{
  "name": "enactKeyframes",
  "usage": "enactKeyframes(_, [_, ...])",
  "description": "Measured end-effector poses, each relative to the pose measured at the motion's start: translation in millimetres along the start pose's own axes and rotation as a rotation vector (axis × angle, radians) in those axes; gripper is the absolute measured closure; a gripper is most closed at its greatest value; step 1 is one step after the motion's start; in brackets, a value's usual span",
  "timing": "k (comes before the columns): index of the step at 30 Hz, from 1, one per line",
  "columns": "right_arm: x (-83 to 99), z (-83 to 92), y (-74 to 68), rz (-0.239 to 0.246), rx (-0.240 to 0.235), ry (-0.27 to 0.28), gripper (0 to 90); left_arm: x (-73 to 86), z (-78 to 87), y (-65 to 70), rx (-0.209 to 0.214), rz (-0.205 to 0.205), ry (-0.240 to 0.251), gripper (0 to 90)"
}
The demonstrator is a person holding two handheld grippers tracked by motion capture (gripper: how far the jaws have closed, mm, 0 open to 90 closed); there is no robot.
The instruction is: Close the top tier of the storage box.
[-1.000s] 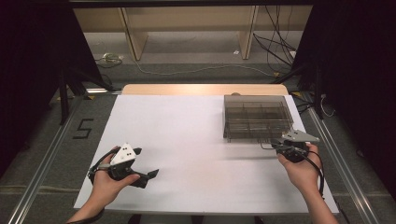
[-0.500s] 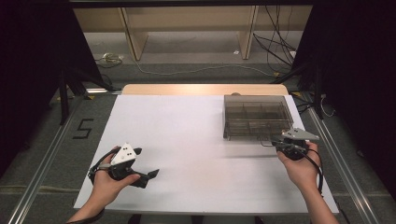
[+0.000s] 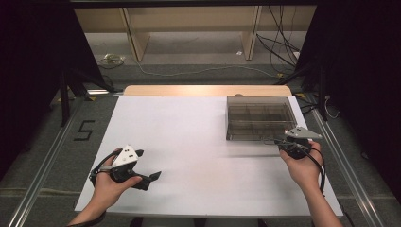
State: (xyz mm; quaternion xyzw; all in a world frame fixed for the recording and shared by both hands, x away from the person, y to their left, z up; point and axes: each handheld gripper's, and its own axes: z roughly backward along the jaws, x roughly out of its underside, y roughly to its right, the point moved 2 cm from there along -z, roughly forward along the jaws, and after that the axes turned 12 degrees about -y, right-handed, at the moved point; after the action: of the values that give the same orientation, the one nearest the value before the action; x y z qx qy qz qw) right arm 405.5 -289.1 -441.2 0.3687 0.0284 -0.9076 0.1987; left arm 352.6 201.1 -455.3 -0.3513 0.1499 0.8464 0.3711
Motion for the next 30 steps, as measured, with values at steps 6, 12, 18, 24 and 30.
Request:
enactKeyframes(6, [-2.9,-3.8,0.7,-0.007,0.008,-0.001,90.0,-0.1,-0.3,0.0,0.000,0.001,0.000,0.0])
enactKeyframes(12, [-5.5,-6.5,1.8,-0.013,0.016,-0.003,90.0,-0.3,-0.4,0.0,0.000,0.000,0.000,0.0])
enactKeyframes(18, [-8.1,-8.9,5.3,-0.026,0.029,-0.001,90.0,-0.5,-0.4,0.3,0.000,-0.002,0.000,0.0])
enactKeyframes(24, [-10.9,-12.7,8.1,-0.044,0.037,-0.003,90.0,-0.5,-1.9,0.9,0.003,0.004,0.000,0.0])
enactKeyframes(30, [-14.2,-16.1,9.2,-0.057,0.047,0.003,90.0,-0.5,-2.5,0.8,0.004,0.003,-0.002,0.0])
